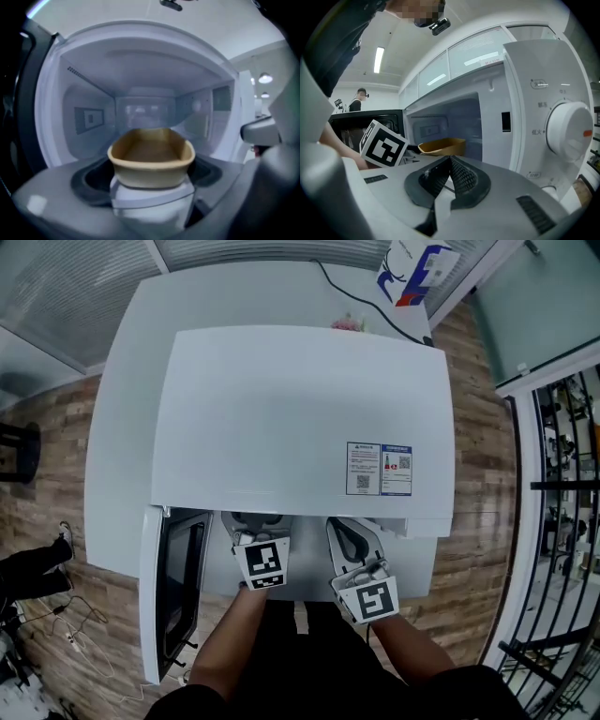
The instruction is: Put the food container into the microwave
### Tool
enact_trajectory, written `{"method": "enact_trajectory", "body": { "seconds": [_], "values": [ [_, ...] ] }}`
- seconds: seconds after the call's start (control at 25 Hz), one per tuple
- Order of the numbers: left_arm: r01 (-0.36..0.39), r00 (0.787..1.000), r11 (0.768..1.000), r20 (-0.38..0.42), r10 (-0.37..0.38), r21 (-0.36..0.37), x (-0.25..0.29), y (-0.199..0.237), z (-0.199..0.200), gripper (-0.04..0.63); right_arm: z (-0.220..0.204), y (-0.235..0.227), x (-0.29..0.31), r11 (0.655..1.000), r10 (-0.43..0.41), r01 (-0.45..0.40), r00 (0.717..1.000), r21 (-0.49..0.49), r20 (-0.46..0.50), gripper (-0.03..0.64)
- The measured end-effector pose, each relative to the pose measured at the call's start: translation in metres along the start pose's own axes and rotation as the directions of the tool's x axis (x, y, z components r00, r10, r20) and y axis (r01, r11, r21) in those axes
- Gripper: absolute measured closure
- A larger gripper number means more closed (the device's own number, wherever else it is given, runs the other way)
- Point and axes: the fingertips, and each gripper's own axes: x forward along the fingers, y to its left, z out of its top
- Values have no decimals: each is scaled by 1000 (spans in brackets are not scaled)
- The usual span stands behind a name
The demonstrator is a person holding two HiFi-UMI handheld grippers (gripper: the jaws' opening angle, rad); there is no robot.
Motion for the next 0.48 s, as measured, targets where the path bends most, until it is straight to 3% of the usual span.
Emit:
{"method": "enact_trajectory", "body": {
  "seconds": [0.28, 0.48],
  "values": [
    [-10, 999, 1000, -36, 11, 29, 17, -5, -2, 103, 0, -1, -1, 1000, -2, 2, 1000, 6, -1, 611],
    [-9, 998, 1000, -63, 10, 12, 13, -3, -7, 74, 3, -1, -5, 1000, -7, 7, 1000, 9, 5, 611]
  ]
}}
